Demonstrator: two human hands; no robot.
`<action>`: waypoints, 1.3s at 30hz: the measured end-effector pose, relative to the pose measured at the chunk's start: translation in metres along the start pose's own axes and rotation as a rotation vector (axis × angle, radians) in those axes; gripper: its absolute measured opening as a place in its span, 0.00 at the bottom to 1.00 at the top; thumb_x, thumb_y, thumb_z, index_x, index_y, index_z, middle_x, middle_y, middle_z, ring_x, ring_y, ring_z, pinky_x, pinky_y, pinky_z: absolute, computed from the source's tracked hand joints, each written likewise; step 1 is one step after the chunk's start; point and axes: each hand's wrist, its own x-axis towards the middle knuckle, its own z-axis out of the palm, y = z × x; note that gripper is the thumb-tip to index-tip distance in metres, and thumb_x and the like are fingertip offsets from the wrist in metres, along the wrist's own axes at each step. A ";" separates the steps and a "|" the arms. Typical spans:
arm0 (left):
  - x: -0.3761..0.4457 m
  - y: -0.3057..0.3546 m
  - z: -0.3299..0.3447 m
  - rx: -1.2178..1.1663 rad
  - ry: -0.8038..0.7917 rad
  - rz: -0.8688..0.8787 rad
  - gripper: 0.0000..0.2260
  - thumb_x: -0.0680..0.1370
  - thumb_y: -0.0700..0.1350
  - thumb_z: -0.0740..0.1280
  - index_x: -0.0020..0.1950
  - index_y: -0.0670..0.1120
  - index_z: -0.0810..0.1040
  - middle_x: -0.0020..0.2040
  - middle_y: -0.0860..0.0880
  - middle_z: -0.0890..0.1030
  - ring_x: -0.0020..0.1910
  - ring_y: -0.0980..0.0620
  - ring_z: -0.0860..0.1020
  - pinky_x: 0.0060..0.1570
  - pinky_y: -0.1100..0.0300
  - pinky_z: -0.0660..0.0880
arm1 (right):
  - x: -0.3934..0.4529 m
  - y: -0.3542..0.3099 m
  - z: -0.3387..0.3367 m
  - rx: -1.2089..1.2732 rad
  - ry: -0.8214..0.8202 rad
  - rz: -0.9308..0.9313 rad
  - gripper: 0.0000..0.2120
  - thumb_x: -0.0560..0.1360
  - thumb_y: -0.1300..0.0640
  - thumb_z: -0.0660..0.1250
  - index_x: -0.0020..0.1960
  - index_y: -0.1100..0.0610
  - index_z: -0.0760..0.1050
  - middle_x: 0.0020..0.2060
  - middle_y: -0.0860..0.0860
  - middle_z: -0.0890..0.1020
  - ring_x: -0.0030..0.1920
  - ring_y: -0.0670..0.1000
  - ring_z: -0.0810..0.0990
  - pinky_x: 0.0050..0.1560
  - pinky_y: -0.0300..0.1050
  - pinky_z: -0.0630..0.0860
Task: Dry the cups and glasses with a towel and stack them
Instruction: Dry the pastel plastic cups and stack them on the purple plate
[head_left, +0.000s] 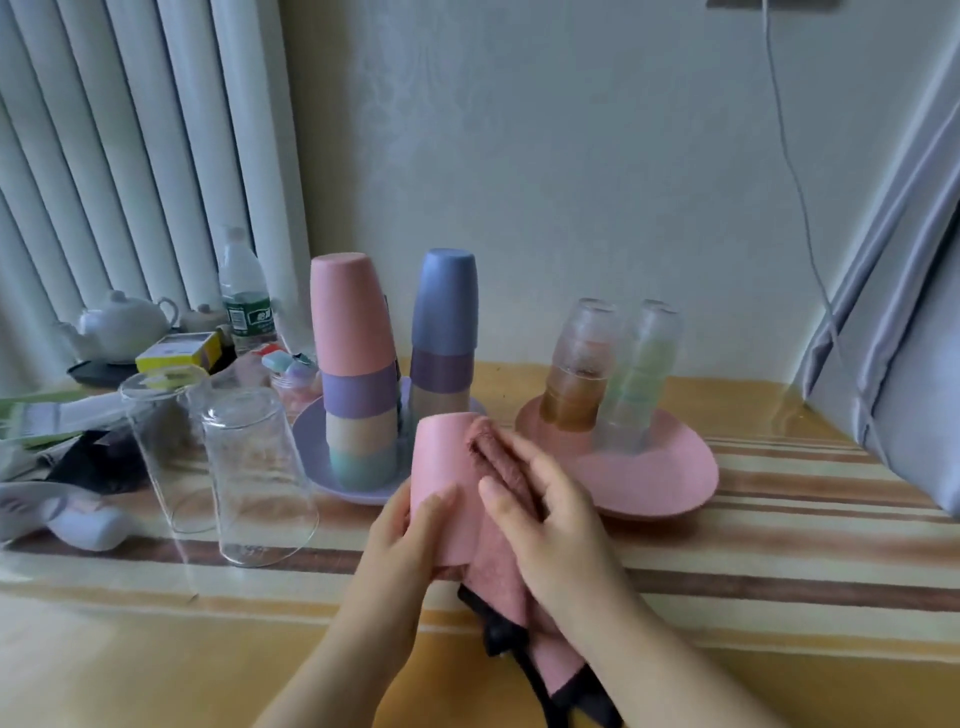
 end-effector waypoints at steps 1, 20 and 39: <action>0.000 0.000 -0.001 -0.020 0.001 0.000 0.08 0.80 0.45 0.64 0.56 0.50 0.80 0.49 0.48 0.86 0.50 0.49 0.83 0.42 0.55 0.79 | 0.001 0.002 0.008 -0.074 -0.036 -0.041 0.18 0.75 0.49 0.64 0.65 0.42 0.69 0.66 0.37 0.73 0.67 0.35 0.68 0.69 0.36 0.64; 0.020 -0.010 -0.031 -0.073 -0.022 0.076 0.20 0.61 0.58 0.70 0.51 0.55 0.83 0.51 0.48 0.85 0.49 0.52 0.83 0.46 0.57 0.77 | -0.010 0.039 0.031 0.022 -0.152 0.216 0.28 0.76 0.39 0.46 0.74 0.43 0.56 0.71 0.33 0.62 0.68 0.27 0.58 0.67 0.23 0.56; 0.012 -0.011 -0.022 0.243 0.120 0.241 0.21 0.70 0.62 0.68 0.60 0.55 0.71 0.50 0.56 0.80 0.43 0.65 0.80 0.33 0.66 0.77 | -0.013 0.048 0.038 -0.311 -0.105 0.009 0.26 0.71 0.34 0.52 0.67 0.26 0.45 0.67 0.22 0.56 0.70 0.29 0.55 0.73 0.39 0.56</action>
